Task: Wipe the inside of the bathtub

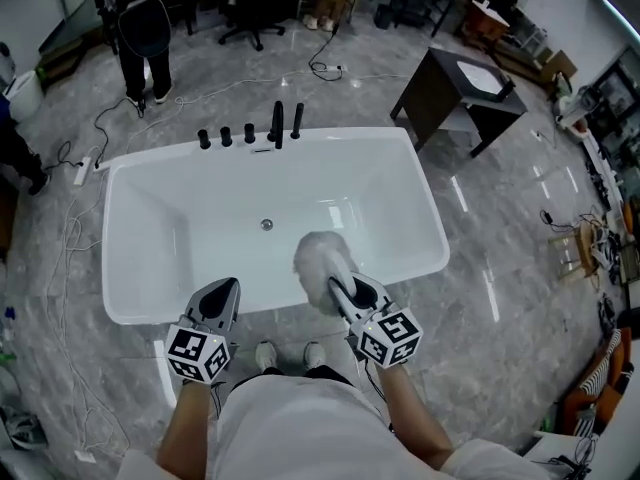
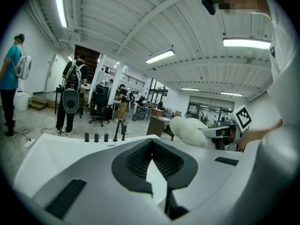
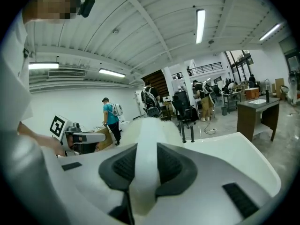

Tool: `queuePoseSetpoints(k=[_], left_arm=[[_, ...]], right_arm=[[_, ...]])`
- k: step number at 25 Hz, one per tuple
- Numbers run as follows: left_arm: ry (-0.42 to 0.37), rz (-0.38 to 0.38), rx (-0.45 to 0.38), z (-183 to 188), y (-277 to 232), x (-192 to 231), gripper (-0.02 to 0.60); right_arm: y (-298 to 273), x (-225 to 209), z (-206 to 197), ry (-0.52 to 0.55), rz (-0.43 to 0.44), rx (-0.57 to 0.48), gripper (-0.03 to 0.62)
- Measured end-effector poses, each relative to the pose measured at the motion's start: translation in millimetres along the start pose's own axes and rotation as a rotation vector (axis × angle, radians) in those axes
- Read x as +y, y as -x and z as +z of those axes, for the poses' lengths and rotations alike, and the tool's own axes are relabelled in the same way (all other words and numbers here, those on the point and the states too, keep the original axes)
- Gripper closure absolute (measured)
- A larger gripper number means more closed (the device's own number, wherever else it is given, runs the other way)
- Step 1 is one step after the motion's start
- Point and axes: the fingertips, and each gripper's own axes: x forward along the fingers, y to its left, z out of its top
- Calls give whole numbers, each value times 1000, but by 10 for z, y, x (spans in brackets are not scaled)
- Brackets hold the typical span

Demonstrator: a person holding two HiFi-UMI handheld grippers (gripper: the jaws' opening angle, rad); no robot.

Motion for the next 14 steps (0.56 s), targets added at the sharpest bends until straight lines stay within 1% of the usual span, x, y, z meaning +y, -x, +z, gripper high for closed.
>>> queuePoseSetpoints(k=[4,8,14], left_arm=[[-23,34,-36,141,26,-38,569],[-25,57,-62,280,24,-86,569],[-43,55,-70,496,67,-266,569]], right_arm=[[33,-62,224,37,14,-45,500],[62,-112,390,72,34,-62,500],[212,-77,606,92,52,-81,500]])
